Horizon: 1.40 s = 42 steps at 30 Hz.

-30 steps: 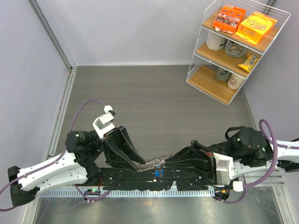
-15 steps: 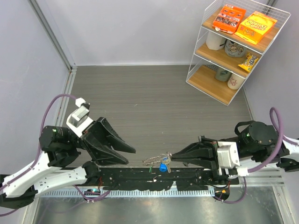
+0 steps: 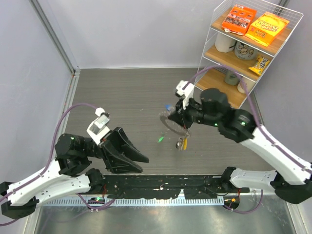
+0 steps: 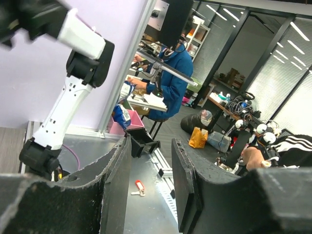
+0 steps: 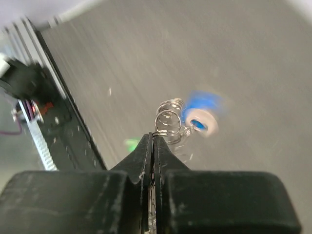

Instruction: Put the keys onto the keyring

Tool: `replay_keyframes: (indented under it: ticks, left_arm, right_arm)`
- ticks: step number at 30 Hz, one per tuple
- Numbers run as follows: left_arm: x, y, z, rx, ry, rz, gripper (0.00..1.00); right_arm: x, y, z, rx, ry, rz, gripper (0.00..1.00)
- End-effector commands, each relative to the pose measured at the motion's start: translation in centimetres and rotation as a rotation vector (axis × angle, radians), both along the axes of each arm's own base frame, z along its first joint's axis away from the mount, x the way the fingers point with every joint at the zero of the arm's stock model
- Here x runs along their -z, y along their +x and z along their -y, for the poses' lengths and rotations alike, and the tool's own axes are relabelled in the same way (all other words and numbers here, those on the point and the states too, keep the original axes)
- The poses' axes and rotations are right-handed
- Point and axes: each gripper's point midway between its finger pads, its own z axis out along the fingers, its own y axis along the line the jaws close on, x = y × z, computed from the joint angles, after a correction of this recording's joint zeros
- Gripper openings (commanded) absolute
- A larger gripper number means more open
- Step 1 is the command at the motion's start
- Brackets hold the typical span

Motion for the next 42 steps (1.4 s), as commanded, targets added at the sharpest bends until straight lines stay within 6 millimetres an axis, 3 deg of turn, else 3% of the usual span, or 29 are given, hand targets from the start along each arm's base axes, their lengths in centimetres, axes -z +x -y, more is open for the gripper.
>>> replay_keyframes:
  ticks: [1,4,6,11,20,31,42]
  left_arm:
    - [-1.6,-1.3,-2.5,0.000,-0.120,0.048,0.44]
    - [-1.1,-1.6,-3.1,-0.001,-0.124,0.061,0.45]
    - [-0.9,-1.6,-3.2,-0.007,-0.120,0.069,0.46]
    - [-0.6,-1.7,-3.1,-0.004,-0.106,0.091,0.46]
    - [-0.2,-1.5,-2.4,0.002,-0.090,0.103,0.47]
    - [0.0,-1.1,-1.2,0.012,-0.064,0.102,0.47]
    - [-0.7,-1.0,-0.9,0.014,-0.086,0.124,0.48]
  right_arm:
    - [8.7,-3.6,-1.5,-0.172,0.028,-0.453,0.06]
    - [9.5,-4.2,-1.6,-0.175,0.072,-0.482,0.06]
    - [7.8,-4.4,-1.4,-0.175,0.113,-0.420,0.06]
    - [6.4,-5.4,-0.5,-0.217,0.110,-0.361,0.06]
    - [2.7,-7.7,1.0,-0.406,0.127,-0.037,0.06]
    - [-1.5,-13.8,2.6,-0.737,0.120,0.406,0.06]
    - [-0.9,-18.3,3.6,-1.078,0.034,0.495,0.06]
